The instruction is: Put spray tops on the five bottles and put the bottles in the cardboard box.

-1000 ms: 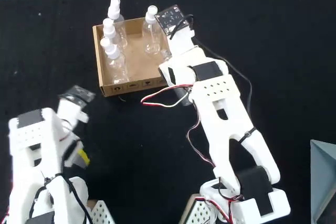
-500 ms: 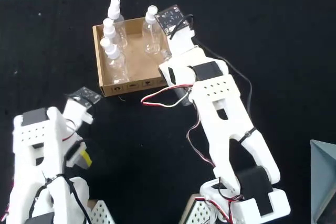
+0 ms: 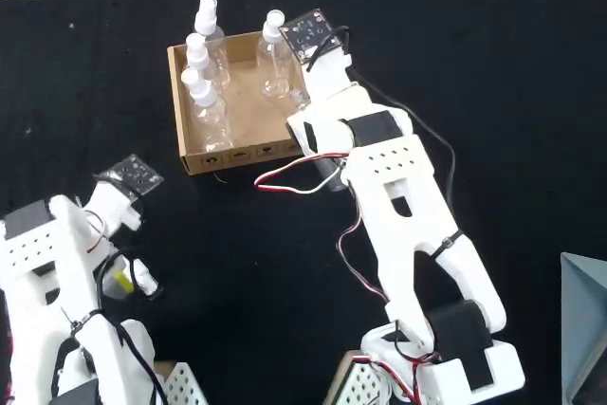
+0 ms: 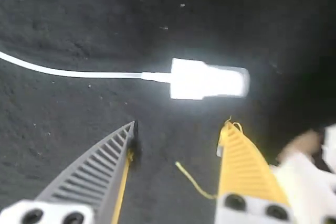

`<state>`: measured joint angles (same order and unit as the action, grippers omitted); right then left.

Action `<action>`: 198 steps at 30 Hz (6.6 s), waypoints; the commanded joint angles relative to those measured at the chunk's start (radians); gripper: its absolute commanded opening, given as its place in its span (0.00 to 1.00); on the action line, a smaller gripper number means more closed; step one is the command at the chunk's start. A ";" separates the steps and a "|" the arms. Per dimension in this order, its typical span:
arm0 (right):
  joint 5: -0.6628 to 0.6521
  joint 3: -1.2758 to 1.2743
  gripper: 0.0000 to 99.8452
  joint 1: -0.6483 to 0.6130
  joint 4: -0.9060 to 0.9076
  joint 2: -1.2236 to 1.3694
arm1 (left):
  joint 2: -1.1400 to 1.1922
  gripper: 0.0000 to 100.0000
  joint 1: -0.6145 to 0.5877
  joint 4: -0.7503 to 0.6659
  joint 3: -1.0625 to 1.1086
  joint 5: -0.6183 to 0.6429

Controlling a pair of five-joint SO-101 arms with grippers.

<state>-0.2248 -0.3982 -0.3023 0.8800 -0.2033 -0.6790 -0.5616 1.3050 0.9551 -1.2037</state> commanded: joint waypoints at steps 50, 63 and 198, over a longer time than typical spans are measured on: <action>0.002 0.005 0.03 0.032 -0.031 -0.056 | -0.021 0.24 0.328 -0.505 0.183 0.951; 0.002 0.005 0.03 0.032 -0.031 -0.056 | -0.020 0.24 0.326 -0.259 0.002 0.881; 0.009 0.007 0.03 0.084 -0.052 -0.065 | 0.173 0.04 0.622 -0.037 -0.421 1.008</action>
<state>-0.2248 -0.4028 -0.2424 0.8539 -0.2033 -0.4350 0.0614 1.2758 0.5485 -0.2079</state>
